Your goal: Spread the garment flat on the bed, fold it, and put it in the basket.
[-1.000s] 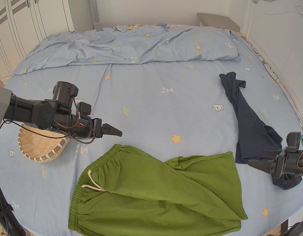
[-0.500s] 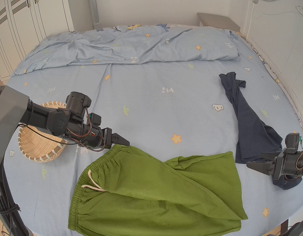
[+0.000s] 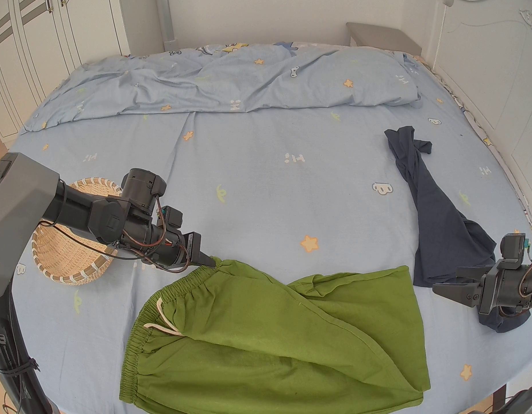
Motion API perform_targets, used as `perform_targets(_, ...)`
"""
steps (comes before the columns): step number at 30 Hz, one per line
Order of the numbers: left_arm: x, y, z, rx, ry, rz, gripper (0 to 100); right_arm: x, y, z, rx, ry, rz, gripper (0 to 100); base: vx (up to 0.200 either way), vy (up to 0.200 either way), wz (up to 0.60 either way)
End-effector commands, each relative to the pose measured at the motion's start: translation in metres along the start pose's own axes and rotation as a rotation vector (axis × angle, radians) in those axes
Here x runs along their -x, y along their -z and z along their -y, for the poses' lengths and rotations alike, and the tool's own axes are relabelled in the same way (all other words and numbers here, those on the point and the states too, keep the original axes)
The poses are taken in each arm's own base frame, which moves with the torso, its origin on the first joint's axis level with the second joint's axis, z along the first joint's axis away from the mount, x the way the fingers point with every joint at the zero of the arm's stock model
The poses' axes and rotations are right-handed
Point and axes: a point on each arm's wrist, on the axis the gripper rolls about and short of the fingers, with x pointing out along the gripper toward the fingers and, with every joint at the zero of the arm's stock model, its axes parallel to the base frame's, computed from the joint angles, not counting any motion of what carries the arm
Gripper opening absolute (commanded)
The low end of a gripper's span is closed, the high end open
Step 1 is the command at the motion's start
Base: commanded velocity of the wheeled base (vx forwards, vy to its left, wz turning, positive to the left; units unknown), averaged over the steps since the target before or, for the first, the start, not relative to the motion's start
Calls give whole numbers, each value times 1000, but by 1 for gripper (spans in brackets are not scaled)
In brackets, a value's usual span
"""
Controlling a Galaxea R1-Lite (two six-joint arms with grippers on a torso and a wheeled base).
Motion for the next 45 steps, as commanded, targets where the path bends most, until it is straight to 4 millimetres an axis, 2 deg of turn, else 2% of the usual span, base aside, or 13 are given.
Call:
perform_targets(1, 3, -1, -1, 4, -2, 7, 0, -2, 0, 1, -4, -1, -8, 100, 0, 0, 0)
perform_targets(3, 6, -2, 0, 6, -2, 13, 0, -2, 0, 1, -5, -2, -10, 100, 0, 0, 0)
perform_targets(5, 28, -6, 7, 20, 1, 66, 0, -4, 1, 2, -8, -5, -19, 100, 0, 0, 0)
perform_targets(10, 62, -15, -2, 64, -26, 153, 0, -9, 2, 5, -20, -9, -41, 100, 0, 0, 0)
perform_targets(11, 62, -15, -2, 64, -26, 153, 0, -9, 2, 5, -20, -9, -41, 100, 0, 0, 0)
perform_targets(12, 73, -17, -7, 76, -38, 181, 0, -10, 3, 5, -22, -8, -46, 100, 0, 0, 0)
perform_targets(15, 81, -18, -12, 87, -49, 202, 0, -11, 3, 6, -27, -8, -50, 100, 0, 0, 0)
perform_targets(22, 79, -17, -13, 87, -49, 196, 0, -22, 9, 14, -62, -1, -105, 100, 0, 0, 0)
perform_targets(27, 77, -17, -15, 90, -52, 195, 0, -36, 20, 27, -118, 18, -184, 100, 0, 0, 0)
perform_targets(31, 77, -18, -14, 87, -51, 195, 0, -37, 36, 32, -171, -3, -237, 100, 0, 0, 0)
perform_targets(35, 77, -18, -14, 83, -50, 194, 0, -35, 40, 34, -208, -55, -242, 100, 0, 0, 0)
perform_targets(41, 76, -17, -14, 82, -51, 190, 0, -51, 52, 55, -300, -54, -305, 100, 0, 0, 0)
perform_targets(45, 76, -17, -14, 82, -51, 190, 0, -62, 62, 62, -306, -54, -316, 100, 0, 0, 0)
